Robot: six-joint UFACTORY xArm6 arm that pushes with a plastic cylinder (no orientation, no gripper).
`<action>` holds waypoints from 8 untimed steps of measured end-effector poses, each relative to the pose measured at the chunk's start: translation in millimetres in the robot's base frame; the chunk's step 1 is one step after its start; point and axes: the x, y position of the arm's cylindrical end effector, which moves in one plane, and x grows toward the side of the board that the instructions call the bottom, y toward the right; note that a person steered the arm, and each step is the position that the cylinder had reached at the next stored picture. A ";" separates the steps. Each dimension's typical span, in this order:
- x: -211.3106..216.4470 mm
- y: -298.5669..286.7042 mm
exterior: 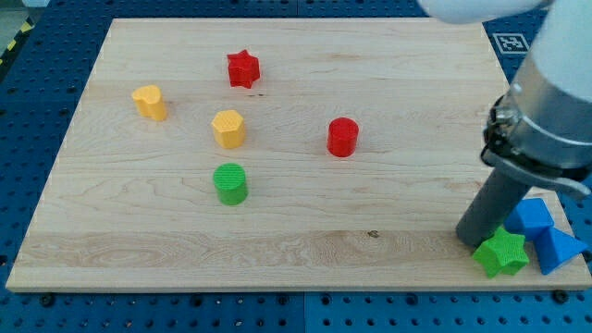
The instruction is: Place your hand at the bottom center of the board
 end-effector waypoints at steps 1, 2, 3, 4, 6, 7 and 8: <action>0.6 -5.4; 8.1 -69.0; 8.3 -96.9; 13.1 -109.3; 13.1 -122.0; 10.6 -143.2; 10.6 -159.7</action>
